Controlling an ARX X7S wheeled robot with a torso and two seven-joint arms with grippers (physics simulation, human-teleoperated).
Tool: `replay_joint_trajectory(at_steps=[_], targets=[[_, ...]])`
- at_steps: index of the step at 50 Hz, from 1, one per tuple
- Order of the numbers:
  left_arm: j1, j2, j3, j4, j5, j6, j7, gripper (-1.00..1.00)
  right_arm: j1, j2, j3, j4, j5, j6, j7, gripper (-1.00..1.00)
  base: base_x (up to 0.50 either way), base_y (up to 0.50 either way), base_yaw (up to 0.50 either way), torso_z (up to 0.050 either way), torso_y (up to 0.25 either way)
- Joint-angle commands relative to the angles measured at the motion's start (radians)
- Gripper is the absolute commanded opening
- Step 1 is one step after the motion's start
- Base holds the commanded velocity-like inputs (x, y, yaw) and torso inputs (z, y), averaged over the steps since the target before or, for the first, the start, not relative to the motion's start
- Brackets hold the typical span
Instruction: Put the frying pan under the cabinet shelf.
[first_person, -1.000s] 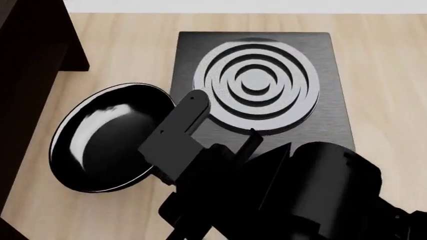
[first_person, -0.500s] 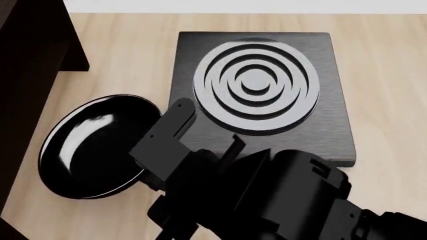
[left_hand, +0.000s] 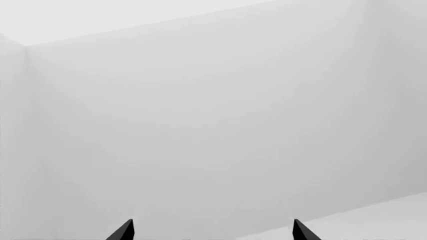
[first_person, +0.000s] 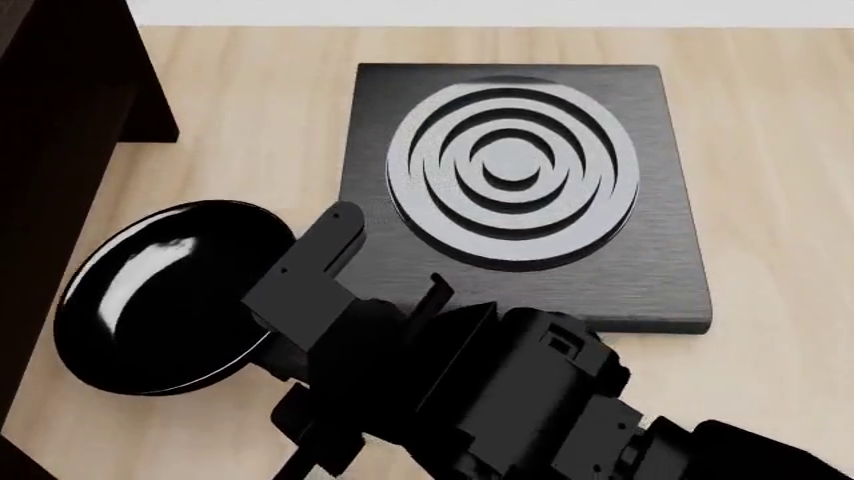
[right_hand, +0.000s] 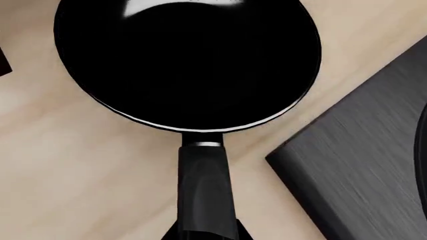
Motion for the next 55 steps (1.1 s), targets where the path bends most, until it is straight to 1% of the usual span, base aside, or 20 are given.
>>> replay_joint_trajectory(at_steps=[1,5,13,19,20,24,27,32,38,41,47,51,55], targets=[[0.023,-0.008,-0.009,0.006,0.012,0.006,0.012,1.00,0.001,-0.088,-0.002,0.143,-0.099,-0.125,-0.110,-1.00,0.00,0.00,0.00,0.000,0.000],[0.034,-0.015,-0.014,0.007,0.017,0.007,0.017,1.00,-0.014,-0.128,-0.009,0.215,-0.118,-0.181,-0.153,-1.00,0.00,0.00,0.00,0.000,0.000],[0.052,-0.014,-0.016,0.008,0.045,0.004,0.036,1.00,-0.015,-0.187,-0.019,0.295,-0.137,-0.234,-0.209,-1.00,0.00,0.00,0.00,0.001,0.000],[0.072,-0.015,-0.024,0.013,0.066,0.005,0.055,1.00,-0.006,-0.280,-0.032,0.504,-0.179,-0.340,-0.310,-1.00,0.00,0.00,0.00,0.000,0.002],[0.075,-0.016,-0.026,0.012,0.071,0.005,0.059,1.00,0.003,-0.293,-0.071,0.542,-0.143,-0.380,-0.321,-1.00,0.00,0.00,0.00,0.000,0.000],[0.095,-0.018,-0.030,0.016,0.099,0.000,0.079,1.00,0.055,-0.293,-0.269,0.585,0.055,-0.498,-0.303,-1.00,0.00,0.00,0.00,0.000,0.000],[0.112,-0.028,-0.043,0.019,0.107,0.003,0.089,1.00,0.063,-0.293,-0.321,0.593,0.101,-0.539,-0.312,-1.00,0.00,0.00,0.00,0.000,0.000],[0.166,-0.053,-0.078,0.031,0.142,0.003,0.121,1.00,0.052,-0.293,-0.327,0.626,0.109,-0.581,-0.364,-1.00,0.00,0.00,0.00,0.000,0.000],[0.214,-0.074,-0.109,0.026,0.207,0.003,0.176,1.00,0.039,-0.293,-0.328,0.615,0.136,-0.607,-0.428,-1.00,0.00,0.00,0.00,0.000,0.000],[0.205,-0.080,-0.098,0.016,0.232,-0.004,0.190,1.00,0.053,-0.293,-0.329,0.607,0.156,-0.622,-0.450,-1.00,0.00,0.00,0.00,0.000,0.000],[0.158,-0.093,-0.069,-0.004,0.234,-0.019,0.184,1.00,0.102,-0.293,-0.331,0.603,0.174,-0.634,-0.481,-1.00,0.00,0.00,0.00,0.002,0.002],[0.170,-0.093,-0.055,-0.003,0.295,-0.015,0.226,1.00,0.102,-0.293,-0.331,0.603,0.174,-0.634,-0.481,-1.00,0.00,0.00,0.00,0.000,0.000],[0.235,-0.100,-0.045,-0.013,0.433,0.026,0.323,1.00,0.102,-0.293,-0.331,0.603,0.174,-0.634,-0.481,-1.00,0.00,0.00,0.00,0.000,0.000]])
